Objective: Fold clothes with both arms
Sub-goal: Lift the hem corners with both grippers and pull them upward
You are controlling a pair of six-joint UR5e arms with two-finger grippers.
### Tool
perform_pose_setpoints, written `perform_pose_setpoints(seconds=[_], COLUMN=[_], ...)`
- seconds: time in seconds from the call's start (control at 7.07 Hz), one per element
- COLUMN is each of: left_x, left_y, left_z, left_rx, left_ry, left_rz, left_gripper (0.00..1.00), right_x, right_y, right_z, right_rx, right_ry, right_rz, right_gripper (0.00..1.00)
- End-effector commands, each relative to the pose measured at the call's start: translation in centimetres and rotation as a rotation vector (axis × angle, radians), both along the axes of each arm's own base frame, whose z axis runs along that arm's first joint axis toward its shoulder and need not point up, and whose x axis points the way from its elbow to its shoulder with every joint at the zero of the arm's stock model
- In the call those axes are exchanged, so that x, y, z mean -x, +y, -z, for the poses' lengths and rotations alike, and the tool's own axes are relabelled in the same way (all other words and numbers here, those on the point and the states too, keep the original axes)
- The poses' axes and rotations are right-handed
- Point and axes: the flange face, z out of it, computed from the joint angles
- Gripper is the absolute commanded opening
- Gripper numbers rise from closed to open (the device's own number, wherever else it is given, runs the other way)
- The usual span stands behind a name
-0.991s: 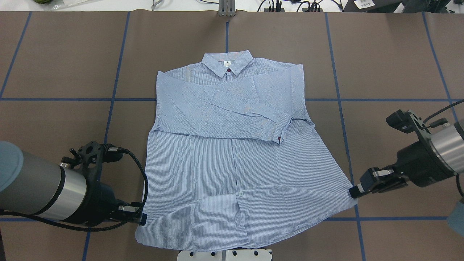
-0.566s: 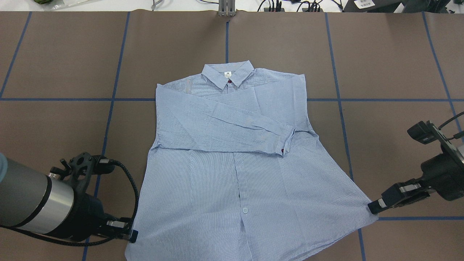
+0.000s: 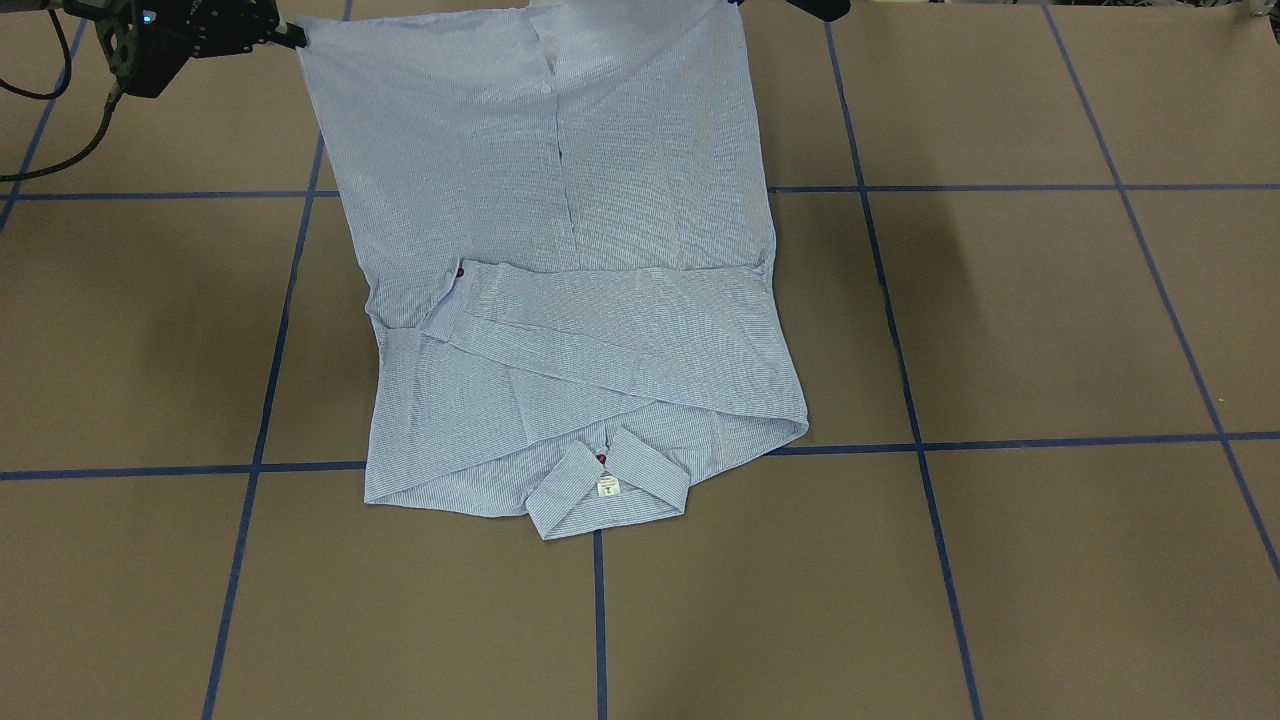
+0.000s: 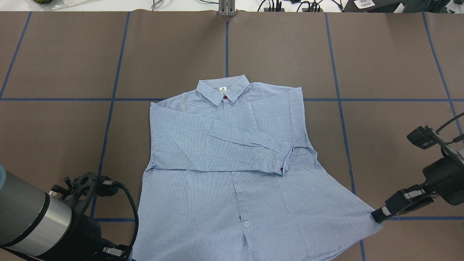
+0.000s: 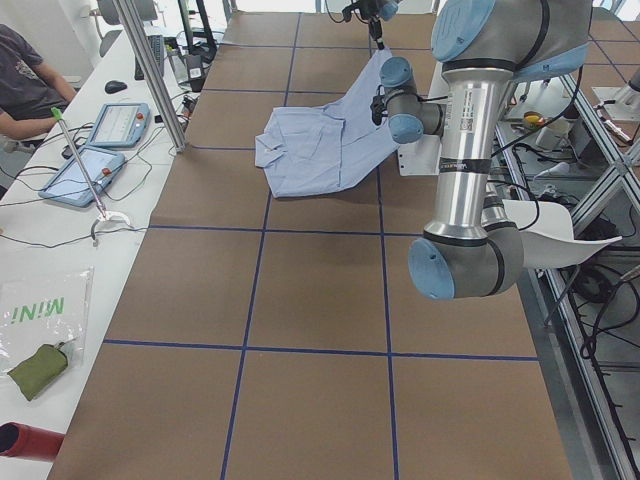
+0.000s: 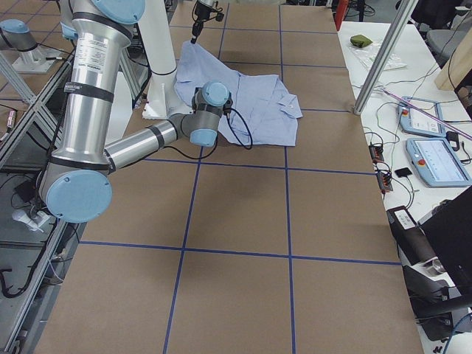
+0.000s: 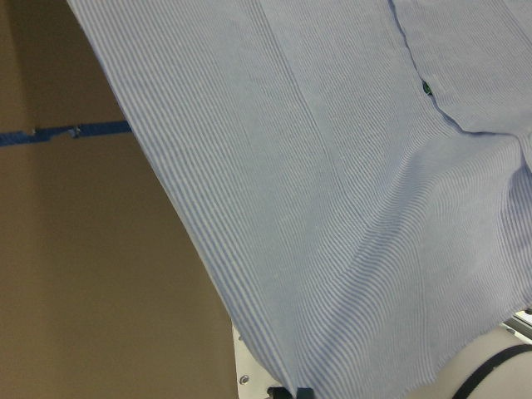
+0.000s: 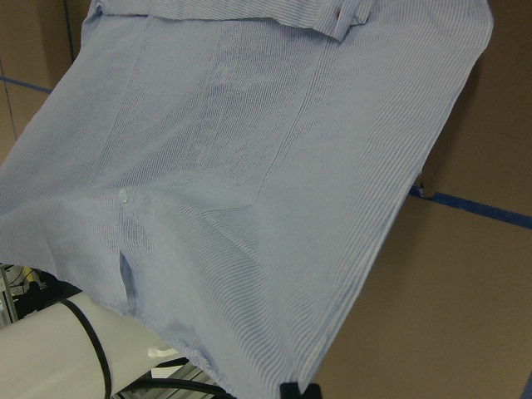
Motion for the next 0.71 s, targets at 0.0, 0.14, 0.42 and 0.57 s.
perform_pose_setpoints(seconds=[0.0,0.14,0.42,0.57], left_x=[-0.7,-1.4,-1.7,-1.9], left_y=[-1.5,-4.7,-11.5,-15.3], left_z=[-1.0,-1.8,-3.7,-4.4], left_rx=[0.005,0.014,0.033,-0.002], left_ry=[-0.029,-0.051,-0.098,-0.109], left_rz=[0.033,0.096,0.219,0.259], left_gripper=[0.0,0.0,0.0,0.0], right_x=[0.8,1.1,2.5,3.0], right_y=[-4.4,-7.1,-13.9,-16.2], right_z=[-0.6,-0.7,-1.8,-1.9], right_rx=[-0.004,-0.006,0.02,0.022], right_ry=[-0.003,-0.002,0.022,0.029], right_rz=[-0.067,-0.111,-0.183,-0.213], right_gripper=[0.0,0.0,0.0,0.0])
